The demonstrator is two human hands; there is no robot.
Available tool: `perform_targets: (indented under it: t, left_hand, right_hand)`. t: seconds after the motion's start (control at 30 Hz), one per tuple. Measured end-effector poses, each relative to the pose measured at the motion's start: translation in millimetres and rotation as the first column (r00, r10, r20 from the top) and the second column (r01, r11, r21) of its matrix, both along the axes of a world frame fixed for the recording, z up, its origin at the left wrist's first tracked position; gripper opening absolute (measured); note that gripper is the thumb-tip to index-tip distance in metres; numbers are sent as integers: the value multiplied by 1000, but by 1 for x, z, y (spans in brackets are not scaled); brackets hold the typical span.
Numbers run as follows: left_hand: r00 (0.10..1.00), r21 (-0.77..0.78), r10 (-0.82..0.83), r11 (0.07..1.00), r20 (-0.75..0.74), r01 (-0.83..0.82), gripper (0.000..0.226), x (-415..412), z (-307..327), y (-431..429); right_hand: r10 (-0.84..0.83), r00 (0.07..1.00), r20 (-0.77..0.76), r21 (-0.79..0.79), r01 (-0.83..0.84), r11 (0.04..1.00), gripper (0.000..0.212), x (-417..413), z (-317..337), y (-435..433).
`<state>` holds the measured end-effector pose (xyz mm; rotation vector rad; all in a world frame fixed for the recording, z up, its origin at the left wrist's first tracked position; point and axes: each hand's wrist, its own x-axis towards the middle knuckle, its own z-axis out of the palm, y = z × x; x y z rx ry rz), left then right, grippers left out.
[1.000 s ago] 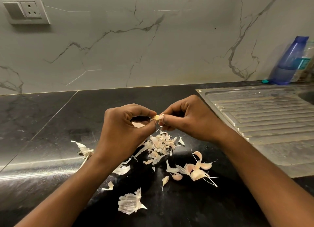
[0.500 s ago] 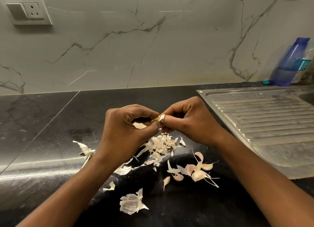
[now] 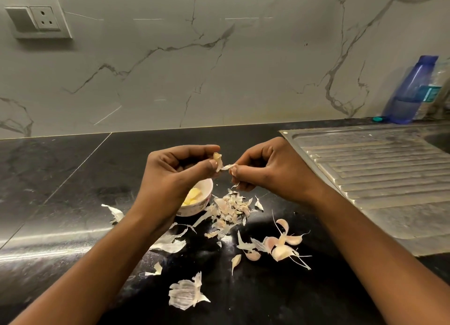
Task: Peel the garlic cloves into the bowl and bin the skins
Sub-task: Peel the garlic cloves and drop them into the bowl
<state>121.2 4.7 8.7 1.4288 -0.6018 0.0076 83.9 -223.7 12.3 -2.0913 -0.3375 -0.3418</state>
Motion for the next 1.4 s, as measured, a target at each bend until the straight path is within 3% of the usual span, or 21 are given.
perform_targets:
  t: [0.1, 0.17, 0.33, 0.53, 0.77, 0.97, 1.4]
  left_hand:
    - [999, -8, -12, 1000, -35, 12, 38, 3, -1, 0]
    - [999, -1, -11, 1000, -31, 11, 36, 2, 0, 0]
    - [995, 83, 38, 995, 95, -46, 26, -1, -1, -1]
    - [959, 195, 58, 974, 276, -115, 24, -2, -5, -3]
    - [930, 239, 37, 962, 365, -132, 23, 0, -5, -2]
    - [953, 203, 62, 971, 297, -126, 22, -3, -5, -4]
    - [986, -177, 8, 984, -166, -38, 35, 4, 6, 5]
  right_hand:
    - [-48, 998, 47, -230, 58, 972, 7, 4, -6, 0]
    - [-44, 998, 43, -261, 53, 964, 16, 4, -7, 1]
    - [30, 999, -40, -80, -33, 996, 29, 0, 2, -3]
    - [107, 981, -161, 170, -79, 982, 13, -3, 7, 2]
    - [105, 977, -185, 193, -69, 979, 16, -2, 6, 5]
    - [112, 977, -181, 200, -75, 977, 12, -2, 6, 5]
    - [90, 979, -184, 203, -52, 978, 10, -2, 8, 2]
